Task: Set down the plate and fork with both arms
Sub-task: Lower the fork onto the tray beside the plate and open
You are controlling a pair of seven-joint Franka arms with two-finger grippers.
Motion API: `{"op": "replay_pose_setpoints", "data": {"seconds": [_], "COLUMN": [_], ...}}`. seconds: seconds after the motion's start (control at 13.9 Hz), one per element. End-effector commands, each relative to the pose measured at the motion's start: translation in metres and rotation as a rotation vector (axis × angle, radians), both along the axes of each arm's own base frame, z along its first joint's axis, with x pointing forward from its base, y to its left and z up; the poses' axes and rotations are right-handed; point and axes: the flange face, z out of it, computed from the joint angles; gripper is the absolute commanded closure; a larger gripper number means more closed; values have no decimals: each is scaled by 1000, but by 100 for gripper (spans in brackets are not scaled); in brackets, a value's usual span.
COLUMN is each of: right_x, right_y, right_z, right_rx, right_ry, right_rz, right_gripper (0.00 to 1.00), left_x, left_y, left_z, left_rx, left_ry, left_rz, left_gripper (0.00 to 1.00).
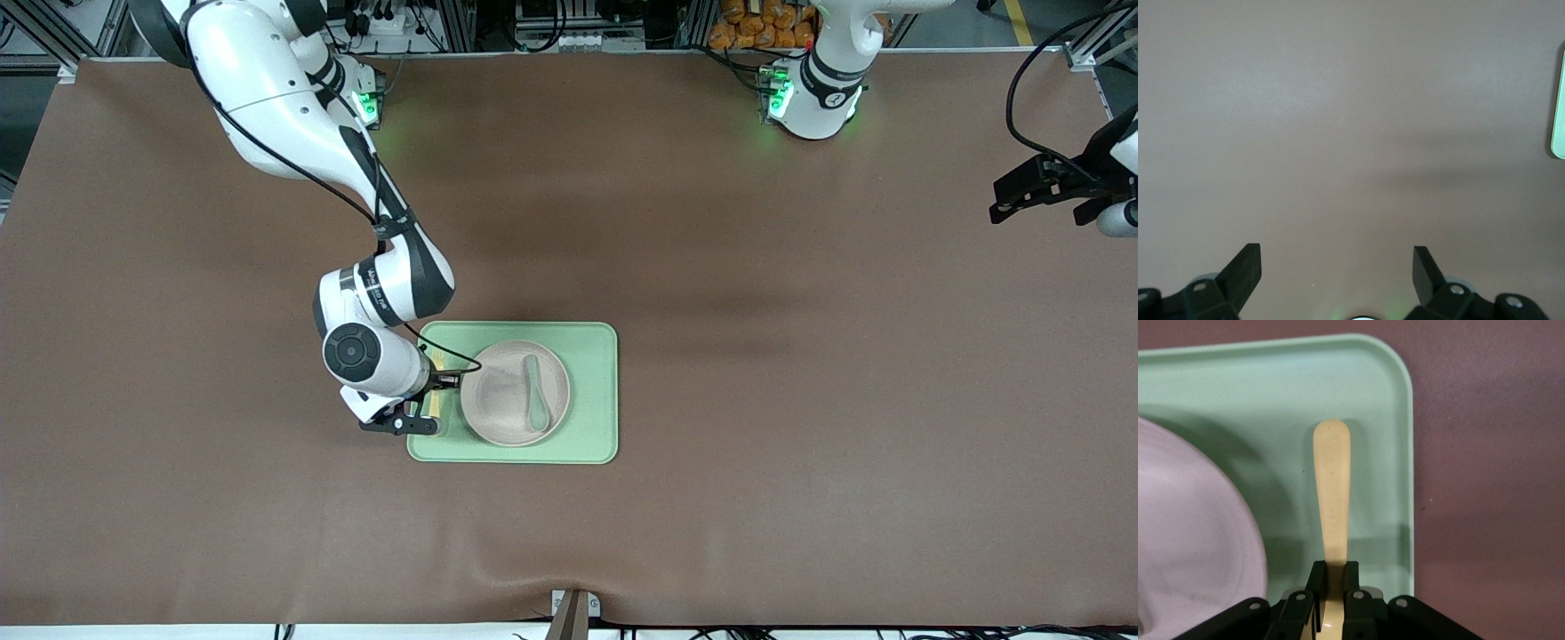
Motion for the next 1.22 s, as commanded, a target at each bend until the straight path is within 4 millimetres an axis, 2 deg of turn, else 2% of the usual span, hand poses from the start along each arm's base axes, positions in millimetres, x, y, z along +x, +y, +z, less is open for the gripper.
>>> {"op": "replay_pose_setpoints", "data": {"seconds": [0.0,0.22,0.5,0.57,0.65,0.72,0.93,1.08,1.15], "right_x": [-3,-10,-14,-13,-11,-9,-6,-1,5], "right_y": [-1,-6,-4,-5,-10,-15,-17,-28,-45], "right_z": [-1,-21,-27,-27,-27,-25,-15,18,41], "right_rx": [30,39,41,45,48,49,53,60,66], "right_ry": [4,-50,-68,-72,-73,-73,-81,-87,-89], "right_rz": [3,29,64,102,131,139,134,121,98], "right_gripper": [100,100,100,77,31,0,0,0,0], "left_x": [1,1,1,1,1,2,2,2,2], "left_y": [0,1,2,2,2,1,1,1,2], "left_z": [1,-1,-1,0,0,-1,-2,-2,-2], "left_rx": [-13,-13,-13,-13,-13,-15,-14,-14,-14], "left_ry": [-2,1,1,-1,-1,2,4,2,2], "left_rz": [3,2,5,5,5,3,6,8,8], "left_gripper": [0,0,0,0,0,0,0,0,0]}}
